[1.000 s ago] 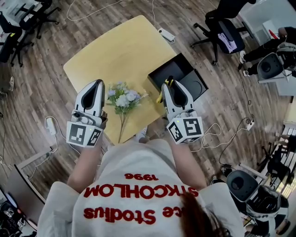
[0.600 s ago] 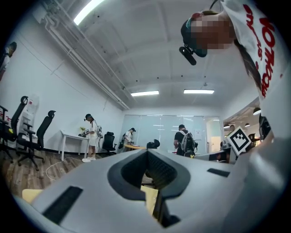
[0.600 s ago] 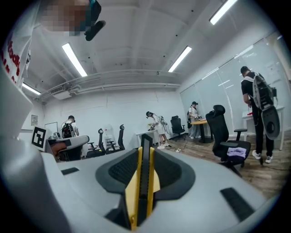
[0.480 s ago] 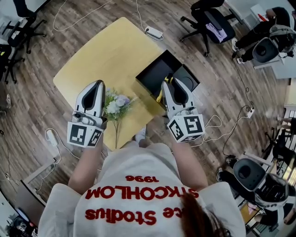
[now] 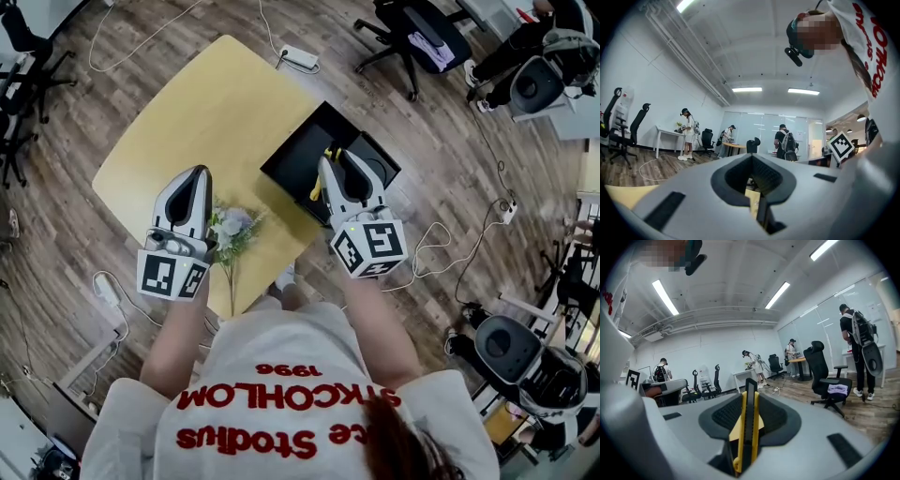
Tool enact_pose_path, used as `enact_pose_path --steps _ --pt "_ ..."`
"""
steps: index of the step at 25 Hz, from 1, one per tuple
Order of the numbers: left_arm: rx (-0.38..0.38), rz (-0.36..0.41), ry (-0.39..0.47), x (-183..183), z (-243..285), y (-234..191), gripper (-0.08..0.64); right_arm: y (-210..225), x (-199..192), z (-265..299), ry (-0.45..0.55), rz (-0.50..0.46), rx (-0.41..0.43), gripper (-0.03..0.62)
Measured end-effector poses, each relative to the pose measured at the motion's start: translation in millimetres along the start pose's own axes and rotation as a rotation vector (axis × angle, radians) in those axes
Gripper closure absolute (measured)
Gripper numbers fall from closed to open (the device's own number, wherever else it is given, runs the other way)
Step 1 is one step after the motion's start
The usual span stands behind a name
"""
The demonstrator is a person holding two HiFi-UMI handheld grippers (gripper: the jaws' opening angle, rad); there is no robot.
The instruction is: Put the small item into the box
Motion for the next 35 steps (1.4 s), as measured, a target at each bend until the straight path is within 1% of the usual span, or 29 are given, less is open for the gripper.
enact_pose_path --steps 4,9,13,19,24,28,33,35 --pt "-0.011 -0.005 -0.022 -9 11 -1 0.558 17 -15 21 -0.021 0.034 -0.023 0.476" --pt "-0.013 -0.020 -0.044 -16 17 -1 0.558 41 -38 44 -0.083 0.085 -0.056 0.476" --pt "-0.021 -0.016 -0.061 -21 18 -2 0.558 52 -53 58 -0.153 0.103 -0.082 0.475" --pt "-0.025 -0.018 -0.080 -27 21 -5 0.558 64 -66 72 -0.284 0.151 -0.129 0.474" --pt "-0.026 -0.023 -0.090 -32 22 -4 0.558 68 -75 80 -0.373 0.155 -0.137 0.474" --pt "-0.025 -0.024 -0.098 -34 21 -6 0.558 70 -84 84 -0.465 0.147 -0.144 0.474" --pt "-0.018 -0.027 -0.101 -36 18 -8 0.558 72 -90 90 -0.521 0.149 -0.140 0.472" --pt "-0.017 -0.028 -0.102 -37 17 -9 0.558 73 -92 95 -0.560 0.139 -0.136 0.471"
Point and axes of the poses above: the fingertips, and each gripper's own axes: z forward along the fingers, y to its right, x out of its top, the point moved 8 cm from there along -z, backward along the fingers, and after that the axes turned 11 degrees about x, right-handed, at the moved point
